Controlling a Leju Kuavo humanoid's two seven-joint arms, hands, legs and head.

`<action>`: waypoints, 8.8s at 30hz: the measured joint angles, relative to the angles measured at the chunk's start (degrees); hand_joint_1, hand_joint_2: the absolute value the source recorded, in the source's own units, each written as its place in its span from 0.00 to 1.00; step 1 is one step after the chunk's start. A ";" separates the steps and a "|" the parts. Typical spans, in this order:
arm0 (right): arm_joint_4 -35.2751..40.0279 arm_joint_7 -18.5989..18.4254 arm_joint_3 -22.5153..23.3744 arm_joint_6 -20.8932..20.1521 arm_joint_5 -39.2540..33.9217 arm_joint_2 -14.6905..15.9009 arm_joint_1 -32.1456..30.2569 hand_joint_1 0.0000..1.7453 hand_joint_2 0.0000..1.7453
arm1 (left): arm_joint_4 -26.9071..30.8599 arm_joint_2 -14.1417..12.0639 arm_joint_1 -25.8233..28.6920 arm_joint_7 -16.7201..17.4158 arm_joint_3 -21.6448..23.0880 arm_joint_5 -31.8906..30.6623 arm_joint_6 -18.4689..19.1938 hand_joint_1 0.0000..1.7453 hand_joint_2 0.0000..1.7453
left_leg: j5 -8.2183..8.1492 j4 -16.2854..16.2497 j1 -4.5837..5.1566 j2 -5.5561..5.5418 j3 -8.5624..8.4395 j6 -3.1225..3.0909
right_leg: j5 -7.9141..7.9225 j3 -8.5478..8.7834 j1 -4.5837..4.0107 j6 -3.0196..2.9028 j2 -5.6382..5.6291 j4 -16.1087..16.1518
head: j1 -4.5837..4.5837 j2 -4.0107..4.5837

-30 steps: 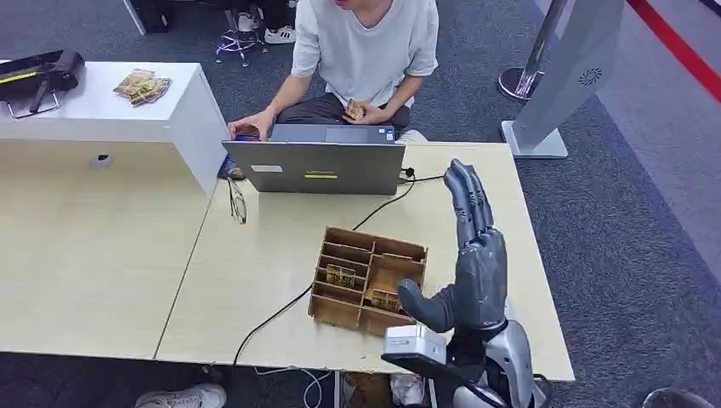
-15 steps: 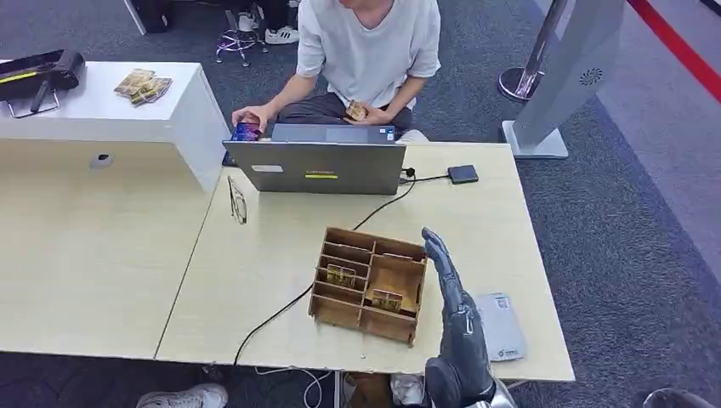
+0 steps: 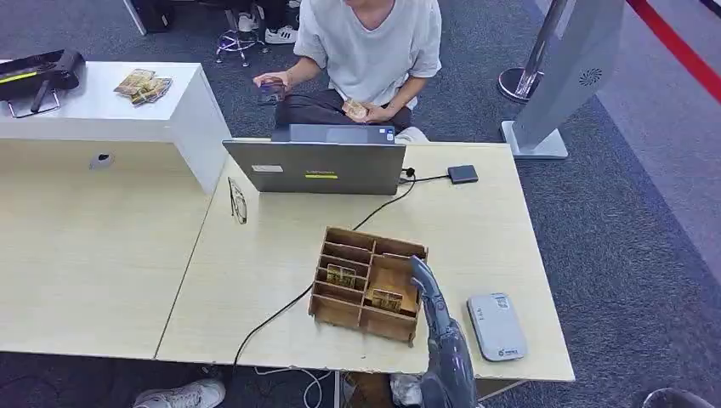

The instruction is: Pass the card to the sensor for recognition and then transmit it.

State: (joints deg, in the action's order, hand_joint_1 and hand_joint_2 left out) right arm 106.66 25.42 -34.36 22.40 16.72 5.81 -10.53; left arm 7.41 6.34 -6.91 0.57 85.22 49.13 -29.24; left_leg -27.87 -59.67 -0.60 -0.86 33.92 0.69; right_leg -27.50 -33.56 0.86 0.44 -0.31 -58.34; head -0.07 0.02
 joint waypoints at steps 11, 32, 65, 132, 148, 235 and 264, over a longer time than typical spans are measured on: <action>-2.31 -0.18 -0.68 1.83 -1.53 0.20 0.20 0.00 0.00 | 0.00 -0.18 0.00 0.00 -0.05 -0.04 0.31 0.00 0.00 | 0.00 0.00 0.00 0.01 0.00 0.00 | 0.00 0.00 0.00 0.00 0.00 0.00 | 0.00 0.00; -8.35 -4.30 -1.31 7.28 1.33 0.94 2.28 0.00 1.00 | 0.00 -0.31 -0.06 0.00 -0.04 -1.16 0.61 0.00 0.00 | 0.00 0.00 0.00 0.02 -0.01 0.00 | 0.00 0.00 0.00 0.00 -0.01 0.00 | 0.00 0.00; -16.43 -16.78 6.01 1.27 29.33 0.92 13.87 0.00 1.00 | 0.00 -0.28 -0.15 0.02 0.66 -2.82 1.07 0.00 0.00 | 0.01 -0.02 0.00 0.01 -0.02 0.00 | 0.02 0.02 0.00 0.00 -0.01 -0.01 | 0.00 0.00; -28.22 -32.09 5.20 -6.80 57.70 0.96 24.91 0.10 1.00 | 0.00 0.17 -0.42 1.03 1.75 -3.69 2.64 0.00 0.00 | 0.02 -0.04 0.00 0.00 -0.02 0.01 | 0.05 0.02 0.00 0.02 -0.01 -0.02 | -0.02 0.00; -29.70 -32.13 4.59 -7.65 57.59 0.98 25.29 0.25 1.00 | 0.00 0.15 -0.39 1.03 1.77 -2.97 2.62 0.00 0.00 | 0.02 -0.04 0.00 0.01 -0.02 0.00 | 0.05 0.02 0.00 0.02 -0.01 -0.02 | -0.02 0.00; -33.66 -33.51 4.48 -9.42 57.35 0.68 25.87 1.00 1.00 | 0.00 0.24 -0.37 0.96 1.77 -2.78 2.47 0.00 0.00 | 0.02 -0.04 0.00 0.00 -0.01 0.01 | 0.05 0.02 0.00 0.02 -0.01 -0.02 | -0.02 0.00; -24.83 -32.59 4.59 -4.42 60.11 0.15 24.47 1.00 1.00 | 0.00 0.24 -0.33 0.70 1.79 -1.29 2.12 0.00 0.00 | 0.02 -0.04 0.00 0.00 -0.02 0.01 | 0.05 0.02 0.00 0.02 -0.01 -0.02 | -0.02 0.00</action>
State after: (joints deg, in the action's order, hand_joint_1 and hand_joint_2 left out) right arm 81.83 -7.17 -29.77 17.99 76.83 5.97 13.94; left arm 7.41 6.58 -7.25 1.27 87.01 47.85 -27.12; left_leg -27.85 -59.72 -0.60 -0.86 33.90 0.70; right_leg -27.45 -33.54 0.86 0.45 -0.32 -58.35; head -0.09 0.02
